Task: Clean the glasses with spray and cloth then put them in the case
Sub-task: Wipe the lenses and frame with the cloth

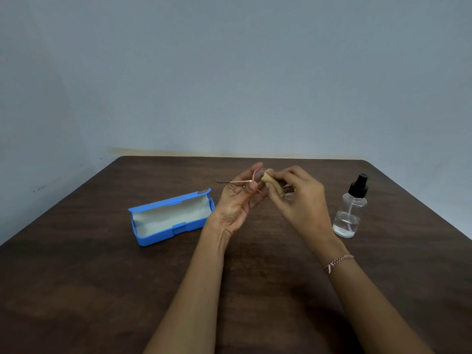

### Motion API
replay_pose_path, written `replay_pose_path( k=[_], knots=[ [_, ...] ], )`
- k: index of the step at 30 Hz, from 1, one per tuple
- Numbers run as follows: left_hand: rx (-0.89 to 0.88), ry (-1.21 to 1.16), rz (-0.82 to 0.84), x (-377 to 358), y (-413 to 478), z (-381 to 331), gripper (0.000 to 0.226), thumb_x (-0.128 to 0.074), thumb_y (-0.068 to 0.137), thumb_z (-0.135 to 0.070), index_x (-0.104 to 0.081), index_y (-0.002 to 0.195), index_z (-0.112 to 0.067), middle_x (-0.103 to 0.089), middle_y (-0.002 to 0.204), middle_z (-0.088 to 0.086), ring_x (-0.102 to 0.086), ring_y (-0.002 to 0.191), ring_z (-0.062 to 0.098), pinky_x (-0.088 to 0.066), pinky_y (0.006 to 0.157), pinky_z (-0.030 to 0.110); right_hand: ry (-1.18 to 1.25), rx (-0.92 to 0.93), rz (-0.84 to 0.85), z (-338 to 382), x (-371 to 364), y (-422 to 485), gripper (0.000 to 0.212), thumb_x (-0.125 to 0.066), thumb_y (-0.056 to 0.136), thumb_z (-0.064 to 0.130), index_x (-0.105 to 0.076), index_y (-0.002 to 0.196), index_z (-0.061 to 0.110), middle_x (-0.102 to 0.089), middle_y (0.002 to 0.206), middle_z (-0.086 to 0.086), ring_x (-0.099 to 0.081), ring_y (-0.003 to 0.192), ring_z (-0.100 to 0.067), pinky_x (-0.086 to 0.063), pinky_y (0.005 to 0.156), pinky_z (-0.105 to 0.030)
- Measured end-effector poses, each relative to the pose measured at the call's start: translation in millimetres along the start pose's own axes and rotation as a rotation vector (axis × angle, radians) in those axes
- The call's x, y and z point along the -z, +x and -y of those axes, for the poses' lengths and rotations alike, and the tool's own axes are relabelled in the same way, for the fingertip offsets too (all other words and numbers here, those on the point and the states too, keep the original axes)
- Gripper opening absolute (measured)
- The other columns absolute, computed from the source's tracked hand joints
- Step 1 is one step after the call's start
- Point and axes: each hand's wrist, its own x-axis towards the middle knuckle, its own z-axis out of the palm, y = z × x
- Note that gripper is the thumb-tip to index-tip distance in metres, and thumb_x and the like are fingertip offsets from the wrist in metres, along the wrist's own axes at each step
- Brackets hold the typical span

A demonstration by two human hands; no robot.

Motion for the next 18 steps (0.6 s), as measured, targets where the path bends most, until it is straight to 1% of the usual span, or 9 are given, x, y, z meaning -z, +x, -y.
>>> replay_pose_path(
  k=[3, 6, 9, 12, 16, 18],
  knots=[
    [-0.002, -0.007, -0.014, 1.8, -0.3, -0.9, 0.059, -0.094, 0.044, -0.028, -0.075, 0.099, -0.017, -0.072, 0.102, 0.005, -0.07, 0.091, 0.015, -0.057, 0.073, 0.025, 0.015, 0.004, 0.003, 1.3, -3.1, -1.5, 0.021, -0.071, 0.081, 0.01, -0.07, 0.101, 0.005, -0.062, 0.09, -0.003, -0.06, 0.076, -0.01, -0.052, 0.069, -0.021],
    [0.037, 0.028, -0.004, 0.7, -1.2, -0.2, 0.06, -0.093, 0.046, -0.03, -0.074, 0.102, -0.019, -0.072, 0.101, 0.004, -0.069, 0.088, 0.012, -0.057, 0.073, 0.027, 0.038, 0.03, -0.018, 5.5, -5.5, -1.4, 0.025, -0.067, 0.084, 0.007, -0.068, 0.109, 0.005, -0.06, 0.097, -0.004, -0.057, 0.089, -0.012, -0.046, 0.079, -0.013],
    [0.035, 0.028, -0.012, 1.4, -2.1, -0.5, 0.064, -0.093, 0.045, -0.034, -0.073, 0.104, -0.019, -0.069, 0.106, 0.008, -0.065, 0.092, 0.016, -0.057, 0.072, 0.027, 0.068, 0.079, 0.04, 10.2, -7.3, -1.6, 0.029, -0.063, 0.086, 0.004, -0.066, 0.115, 0.008, -0.059, 0.105, -0.003, -0.053, 0.101, -0.011, -0.043, 0.088, -0.011],
    [0.009, -0.023, -0.025, 0.1, -2.6, -0.8, 0.063, -0.093, 0.041, -0.037, -0.074, 0.099, -0.019, -0.07, 0.1, 0.005, -0.066, 0.084, 0.013, -0.058, 0.068, 0.024, 0.091, 0.103, 0.075, 9.1, -4.7, -0.9, 0.03, -0.066, 0.085, 0.007, -0.066, 0.114, 0.009, -0.06, 0.104, -0.001, -0.056, 0.099, -0.011, -0.046, 0.086, -0.015],
    [0.001, -0.062, -0.022, -2.3, -2.1, -1.9, 0.062, -0.092, 0.041, -0.04, -0.075, 0.096, -0.017, -0.072, 0.098, 0.006, -0.07, 0.085, 0.015, -0.058, 0.068, 0.025, -0.033, 0.117, 0.008, 2.7, -3.3, 0.7, 0.025, -0.069, 0.082, 0.007, -0.069, 0.107, 0.006, -0.062, 0.097, -0.004, -0.051, 0.094, -0.014, -0.044, 0.079, -0.018],
    [0.018, -0.059, -0.012, -3.8, -3.1, -2.4, 0.062, -0.093, 0.041, -0.039, -0.075, 0.097, -0.018, -0.071, 0.099, 0.005, -0.069, 0.083, 0.013, -0.058, 0.068, 0.026, -0.072, 0.094, -0.008, 3.8, -6.1, -0.5, 0.026, -0.067, 0.083, 0.005, -0.067, 0.109, 0.004, -0.061, 0.098, -0.007, -0.048, 0.094, -0.014, -0.043, 0.077, -0.019]
  ],
)
